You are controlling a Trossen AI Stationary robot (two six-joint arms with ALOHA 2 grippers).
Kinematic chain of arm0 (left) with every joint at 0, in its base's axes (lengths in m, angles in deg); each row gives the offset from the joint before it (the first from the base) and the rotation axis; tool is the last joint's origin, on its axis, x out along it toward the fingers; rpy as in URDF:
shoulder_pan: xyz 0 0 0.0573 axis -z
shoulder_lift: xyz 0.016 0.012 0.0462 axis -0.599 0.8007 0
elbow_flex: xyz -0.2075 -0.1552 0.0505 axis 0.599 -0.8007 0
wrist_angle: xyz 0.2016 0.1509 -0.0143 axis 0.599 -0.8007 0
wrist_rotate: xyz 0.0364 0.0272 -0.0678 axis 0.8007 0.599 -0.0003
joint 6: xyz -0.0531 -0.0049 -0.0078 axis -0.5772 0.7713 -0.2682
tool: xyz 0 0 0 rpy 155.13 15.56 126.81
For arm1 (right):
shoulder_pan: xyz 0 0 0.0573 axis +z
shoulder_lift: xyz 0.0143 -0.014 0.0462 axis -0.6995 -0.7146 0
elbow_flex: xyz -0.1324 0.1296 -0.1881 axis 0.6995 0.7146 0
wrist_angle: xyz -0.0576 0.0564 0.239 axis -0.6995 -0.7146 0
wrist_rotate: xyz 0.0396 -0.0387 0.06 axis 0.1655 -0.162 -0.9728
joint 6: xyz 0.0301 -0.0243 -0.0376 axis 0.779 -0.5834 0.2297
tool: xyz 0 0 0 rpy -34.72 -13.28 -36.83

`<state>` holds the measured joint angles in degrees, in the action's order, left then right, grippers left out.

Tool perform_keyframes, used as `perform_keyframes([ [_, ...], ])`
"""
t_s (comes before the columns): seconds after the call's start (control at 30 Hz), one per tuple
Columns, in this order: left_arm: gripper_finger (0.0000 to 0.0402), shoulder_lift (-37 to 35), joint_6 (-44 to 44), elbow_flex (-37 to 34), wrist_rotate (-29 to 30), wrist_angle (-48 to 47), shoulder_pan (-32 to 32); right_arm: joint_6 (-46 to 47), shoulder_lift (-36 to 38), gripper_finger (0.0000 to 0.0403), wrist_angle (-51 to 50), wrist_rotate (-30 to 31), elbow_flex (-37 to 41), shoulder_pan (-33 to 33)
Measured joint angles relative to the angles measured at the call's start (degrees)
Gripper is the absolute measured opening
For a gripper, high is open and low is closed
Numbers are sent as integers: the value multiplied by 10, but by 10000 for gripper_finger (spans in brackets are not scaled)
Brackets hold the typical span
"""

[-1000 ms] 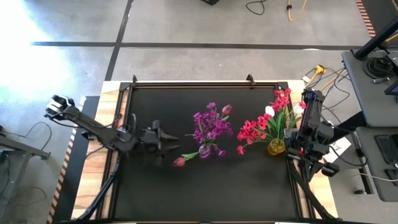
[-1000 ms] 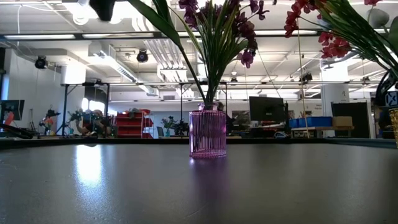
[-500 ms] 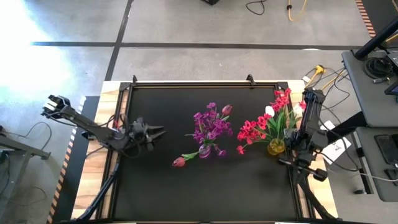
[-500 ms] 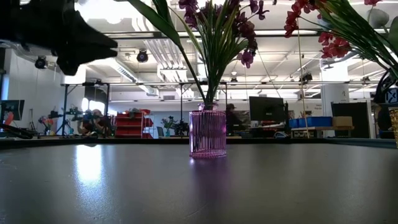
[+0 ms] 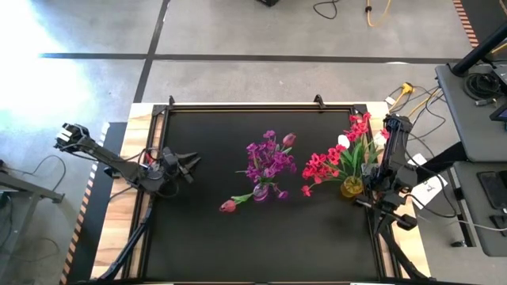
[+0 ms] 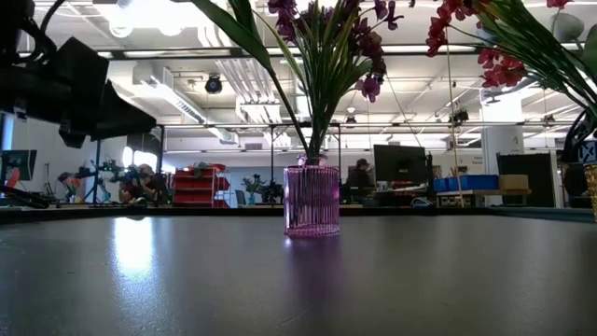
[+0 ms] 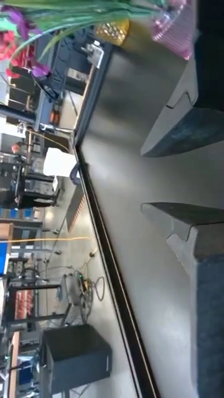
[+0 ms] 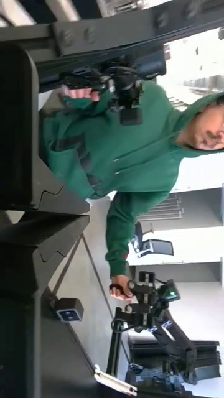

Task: Sort flowers into vase by color
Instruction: Return to Home Position

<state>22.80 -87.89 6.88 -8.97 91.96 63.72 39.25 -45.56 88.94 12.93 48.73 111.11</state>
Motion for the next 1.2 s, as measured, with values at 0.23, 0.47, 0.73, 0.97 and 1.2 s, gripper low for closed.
perform_keyframes([
  [0.23,114,-74,50,-3,1,-44,0,-4,-1,9,-57,0,0,0],
  [0.47,114,-214,26,-3,8,-177,-1,-58,-17,9,-57,4,0,0],
  [0.73,114,-339,107,-3,-248,-139,-48,-117,-40,9,-58,4,0,0],
  [0.97,114,-334,137,-3,-494,-52,-162,-189,-46,9,-57,5,0,0],
  [1.2,114,-339,143,-3,-665,-33,-249,-183,-46,9,-56,5,1,0],
])
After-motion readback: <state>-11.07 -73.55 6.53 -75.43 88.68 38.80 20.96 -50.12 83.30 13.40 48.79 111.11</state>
